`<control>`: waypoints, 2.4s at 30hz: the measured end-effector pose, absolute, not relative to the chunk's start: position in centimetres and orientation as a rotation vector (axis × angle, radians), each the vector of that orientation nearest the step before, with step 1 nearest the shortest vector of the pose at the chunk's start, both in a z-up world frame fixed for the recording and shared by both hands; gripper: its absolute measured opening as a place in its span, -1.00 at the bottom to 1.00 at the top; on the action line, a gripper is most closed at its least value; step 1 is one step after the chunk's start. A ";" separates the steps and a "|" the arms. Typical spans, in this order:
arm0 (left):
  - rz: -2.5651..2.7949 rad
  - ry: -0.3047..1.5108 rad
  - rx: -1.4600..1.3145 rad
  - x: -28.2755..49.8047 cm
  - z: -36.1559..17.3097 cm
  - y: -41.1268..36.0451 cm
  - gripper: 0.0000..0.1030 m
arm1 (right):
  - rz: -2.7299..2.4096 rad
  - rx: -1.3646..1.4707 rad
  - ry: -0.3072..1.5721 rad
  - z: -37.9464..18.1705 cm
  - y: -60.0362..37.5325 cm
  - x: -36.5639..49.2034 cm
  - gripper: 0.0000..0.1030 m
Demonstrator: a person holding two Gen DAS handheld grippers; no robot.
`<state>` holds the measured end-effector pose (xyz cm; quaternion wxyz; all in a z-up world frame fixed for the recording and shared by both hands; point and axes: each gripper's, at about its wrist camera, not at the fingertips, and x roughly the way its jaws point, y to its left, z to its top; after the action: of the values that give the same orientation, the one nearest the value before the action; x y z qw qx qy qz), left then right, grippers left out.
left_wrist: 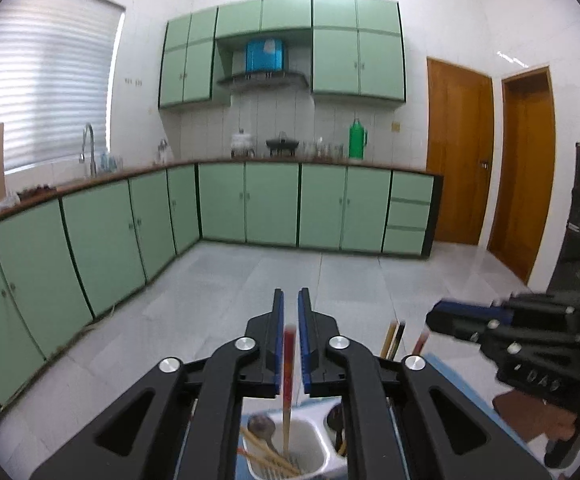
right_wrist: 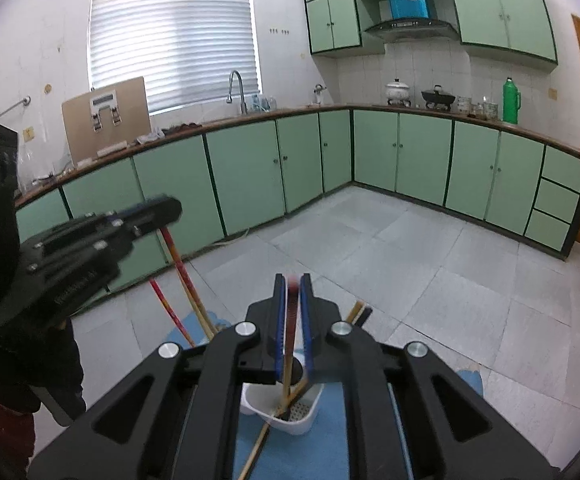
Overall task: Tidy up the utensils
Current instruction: 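Open both tools and withdraw them from the holder back over the mat, then grasp the remaining black chopstick with the right tool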
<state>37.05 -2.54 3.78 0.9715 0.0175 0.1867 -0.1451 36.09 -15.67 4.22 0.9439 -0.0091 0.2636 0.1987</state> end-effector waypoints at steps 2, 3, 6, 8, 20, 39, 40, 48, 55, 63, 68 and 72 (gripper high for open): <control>-0.288 0.388 0.037 36.8 3.0 -2.4 -0.54 | 0.398 -0.008 0.543 3.7 -15.9 36.0 -0.62; -0.286 0.391 0.037 36.6 2.7 -2.3 -0.36 | 0.394 -0.001 0.541 3.6 -16.1 35.7 -0.48; -0.290 0.394 0.027 35.4 2.3 -1.9 -0.17 | 0.368 0.006 0.513 3.5 -16.9 34.4 -0.26; -0.276 0.390 0.026 34.2 2.1 -1.5 0.04 | 0.351 0.003 0.494 3.6 -17.5 33.3 -0.04; -0.204 0.483 -0.011 24.8 -4.5 0.4 0.63 | 0.226 0.017 0.507 -2.3 -20.9 24.4 0.86; -0.115 0.825 0.043 17.5 -17.8 1.4 0.67 | 0.206 0.082 0.835 -17.1 -17.8 15.5 0.86; -0.111 0.835 0.046 17.4 -18.0 1.5 0.67 | 0.206 0.081 0.850 -17.6 -17.7 15.3 0.86; -0.088 0.862 0.028 16.8 -18.6 2.9 0.71 | 0.229 0.066 0.926 -19.5 -16.3 13.6 0.85; -0.070 0.863 0.028 16.7 -18.7 3.1 0.72 | 0.265 0.015 0.912 -19.3 -14.2 12.7 0.62; -0.059 0.865 -0.011 16.6 -18.7 4.0 0.72 | 0.272 -0.020 0.915 -19.4 -12.6 12.6 0.27; -0.063 0.861 -0.016 16.5 -18.6 4.1 0.73 | 0.261 -0.070 0.907 -19.5 -11.7 12.5 -0.09; -0.060 0.863 -0.021 16.5 -18.6 4.2 0.73 | 0.266 -0.086 0.902 -19.5 -11.5 12.6 -0.69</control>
<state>16.51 4.20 -18.63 0.9079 -0.0103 0.4180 -0.0293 12.61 -11.46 -19.49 0.8906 -0.0413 0.4344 0.1280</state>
